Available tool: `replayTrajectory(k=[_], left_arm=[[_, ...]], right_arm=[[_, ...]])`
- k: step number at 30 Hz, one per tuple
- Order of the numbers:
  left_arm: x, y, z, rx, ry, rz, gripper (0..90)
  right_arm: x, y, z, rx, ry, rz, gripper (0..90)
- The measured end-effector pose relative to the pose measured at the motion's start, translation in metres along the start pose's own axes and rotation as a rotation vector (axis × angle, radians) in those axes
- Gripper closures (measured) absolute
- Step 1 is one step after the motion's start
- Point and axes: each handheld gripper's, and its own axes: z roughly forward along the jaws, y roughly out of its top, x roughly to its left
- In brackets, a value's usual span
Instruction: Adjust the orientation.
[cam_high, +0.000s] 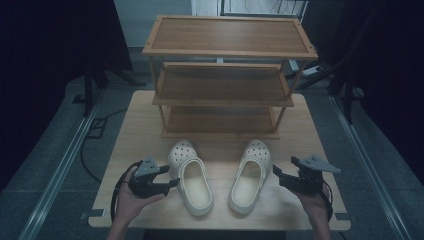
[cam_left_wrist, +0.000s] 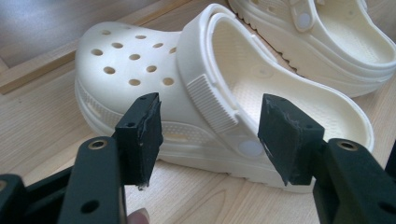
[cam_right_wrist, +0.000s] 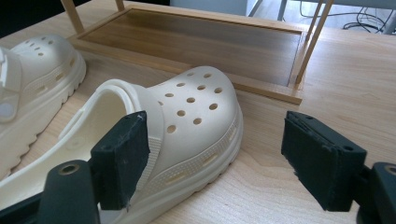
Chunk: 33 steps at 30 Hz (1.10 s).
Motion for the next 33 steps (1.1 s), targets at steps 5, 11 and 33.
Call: replayTrajectory(k=[5,11,33], left_arm=[[-0.001,0.0,0.0,0.006,0.004,0.0,39.9],[-0.003,0.002,-0.006,-0.02,-0.007,0.0,39.9],[-0.005,0.004,-0.007,-0.051,-0.052,-0.021,40.1]], right_arm=[[0.002,0.0,-0.003,-0.007,0.014,-0.027,30.1],[0.004,0.004,-0.011,-0.024,0.048,-0.034,34.9],[0.058,0.012,0.005,0.038,0.263,-0.16,70.0]])
